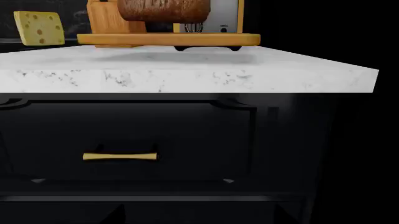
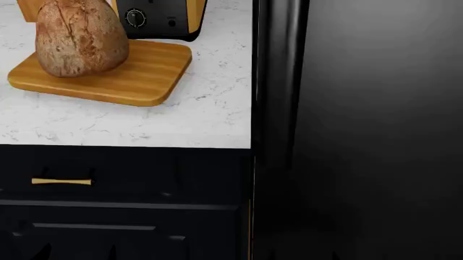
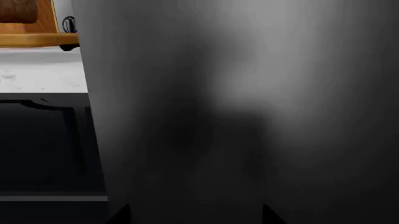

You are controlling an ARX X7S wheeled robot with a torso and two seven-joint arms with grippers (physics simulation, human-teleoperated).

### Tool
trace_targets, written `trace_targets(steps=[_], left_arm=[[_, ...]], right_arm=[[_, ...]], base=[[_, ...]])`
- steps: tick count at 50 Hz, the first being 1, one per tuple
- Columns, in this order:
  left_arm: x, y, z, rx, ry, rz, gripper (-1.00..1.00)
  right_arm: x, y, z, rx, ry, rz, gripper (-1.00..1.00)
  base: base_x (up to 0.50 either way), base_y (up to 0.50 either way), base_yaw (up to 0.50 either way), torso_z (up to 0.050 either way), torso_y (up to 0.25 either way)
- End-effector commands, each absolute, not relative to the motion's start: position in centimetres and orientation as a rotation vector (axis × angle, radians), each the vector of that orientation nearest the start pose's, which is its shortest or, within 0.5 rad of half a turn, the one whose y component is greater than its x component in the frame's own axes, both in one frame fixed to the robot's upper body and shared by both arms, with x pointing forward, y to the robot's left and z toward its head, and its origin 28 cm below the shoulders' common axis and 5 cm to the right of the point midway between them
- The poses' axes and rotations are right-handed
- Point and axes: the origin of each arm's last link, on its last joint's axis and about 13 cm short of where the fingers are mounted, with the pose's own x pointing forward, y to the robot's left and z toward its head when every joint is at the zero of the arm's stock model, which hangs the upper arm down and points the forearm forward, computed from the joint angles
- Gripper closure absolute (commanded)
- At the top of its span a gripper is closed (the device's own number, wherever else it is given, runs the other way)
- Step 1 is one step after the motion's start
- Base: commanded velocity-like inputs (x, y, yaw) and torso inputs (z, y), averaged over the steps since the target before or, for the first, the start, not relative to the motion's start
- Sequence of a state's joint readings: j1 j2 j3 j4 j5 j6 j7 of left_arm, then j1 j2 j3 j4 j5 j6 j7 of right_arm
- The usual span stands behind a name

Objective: Pick up the wedge of cheese and place it on the slice of bread to prepare a simple cheese on bread dish.

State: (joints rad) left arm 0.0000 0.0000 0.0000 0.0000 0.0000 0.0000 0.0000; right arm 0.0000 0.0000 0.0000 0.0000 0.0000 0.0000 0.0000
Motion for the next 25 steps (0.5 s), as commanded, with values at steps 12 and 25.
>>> trace_targets(steps=[12, 25], left_arm=[[20.91, 20.44, 1.48, -0.011, -0.010, 0.012, -1.00], [20.28, 20.72, 2.15, -0.004, -0.042, 0.035, -1.00]], right_arm=[[20.79, -9.42, 1.79, -0.009, 0.008, -0.025, -1.00], [20.81, -9.24, 2.17, -0.024, -0.008, 0.008, -1.00]], base=[[-0.04, 0.00, 0.00, 0.000, 0.000], [-0.28, 0.32, 0.00, 0.000, 0.000]])
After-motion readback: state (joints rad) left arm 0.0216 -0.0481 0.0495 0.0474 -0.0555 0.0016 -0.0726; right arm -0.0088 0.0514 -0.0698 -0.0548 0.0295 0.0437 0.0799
